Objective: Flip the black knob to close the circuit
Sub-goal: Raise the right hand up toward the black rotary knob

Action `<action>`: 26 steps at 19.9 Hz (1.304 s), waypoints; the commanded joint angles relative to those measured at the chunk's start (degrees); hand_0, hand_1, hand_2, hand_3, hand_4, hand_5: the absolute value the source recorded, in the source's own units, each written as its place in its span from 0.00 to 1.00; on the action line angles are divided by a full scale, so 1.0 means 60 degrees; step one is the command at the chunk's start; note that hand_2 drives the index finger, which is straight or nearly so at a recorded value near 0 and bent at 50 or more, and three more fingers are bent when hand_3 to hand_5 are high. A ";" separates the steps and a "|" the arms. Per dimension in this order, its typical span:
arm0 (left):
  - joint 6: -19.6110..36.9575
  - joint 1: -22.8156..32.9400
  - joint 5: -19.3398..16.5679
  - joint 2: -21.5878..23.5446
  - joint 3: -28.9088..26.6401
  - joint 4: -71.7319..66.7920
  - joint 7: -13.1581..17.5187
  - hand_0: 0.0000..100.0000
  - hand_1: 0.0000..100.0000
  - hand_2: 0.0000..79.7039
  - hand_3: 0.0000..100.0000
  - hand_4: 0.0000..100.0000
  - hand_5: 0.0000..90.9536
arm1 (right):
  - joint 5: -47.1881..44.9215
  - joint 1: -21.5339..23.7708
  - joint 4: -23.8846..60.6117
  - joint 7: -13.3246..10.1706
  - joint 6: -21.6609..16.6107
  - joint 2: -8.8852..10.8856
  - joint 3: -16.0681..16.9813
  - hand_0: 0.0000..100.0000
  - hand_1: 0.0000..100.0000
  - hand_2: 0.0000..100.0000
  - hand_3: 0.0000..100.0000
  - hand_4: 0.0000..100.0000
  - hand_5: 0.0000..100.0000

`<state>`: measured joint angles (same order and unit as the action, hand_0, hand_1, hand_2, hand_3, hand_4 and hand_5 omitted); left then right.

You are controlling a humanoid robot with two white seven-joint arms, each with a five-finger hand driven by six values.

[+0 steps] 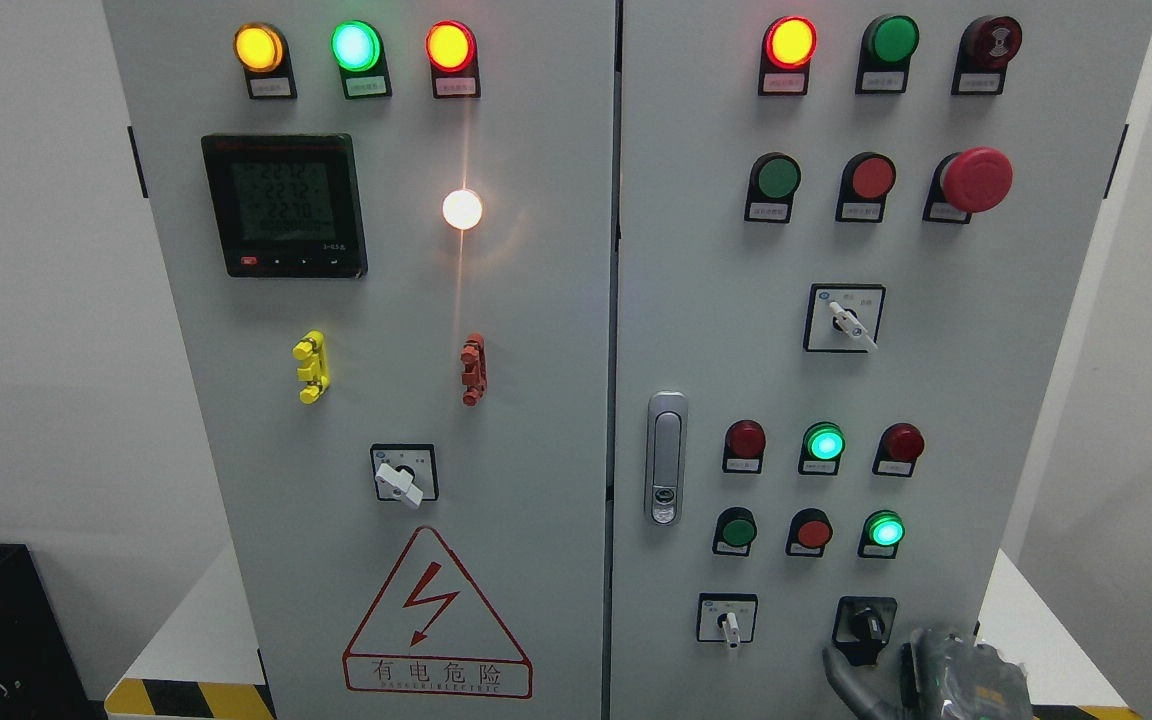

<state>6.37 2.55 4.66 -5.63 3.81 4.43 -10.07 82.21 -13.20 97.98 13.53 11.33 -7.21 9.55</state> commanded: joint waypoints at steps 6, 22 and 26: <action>0.0007 0.0000 0.0000 0.0000 -0.0005 0.0009 0.0008 0.12 0.56 0.00 0.00 0.00 0.00 | 0.0023 -0.0099 -0.0085 -0.0057 0.0001 0.0015 0.0211 0.00 0.00 0.90 1.00 1.00 1.00; 0.0007 0.0000 0.0000 0.0000 0.0010 0.0009 -0.0007 0.12 0.56 0.00 0.00 0.00 0.00 | 0.0023 -0.0041 -0.0115 -0.0115 -0.0028 0.0030 0.0503 0.00 0.00 0.90 1.00 1.00 1.00; 0.0007 0.0000 0.0000 0.0000 0.0009 0.0009 0.0008 0.12 0.56 0.00 0.00 0.00 0.00 | 0.0023 -0.0055 -0.0173 -0.0130 -0.0058 0.0044 0.0548 0.00 0.00 0.90 1.00 1.00 1.00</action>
<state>6.37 2.55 4.66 -5.62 3.81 4.43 -10.08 82.35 -13.54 97.38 12.85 11.08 -7.07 11.20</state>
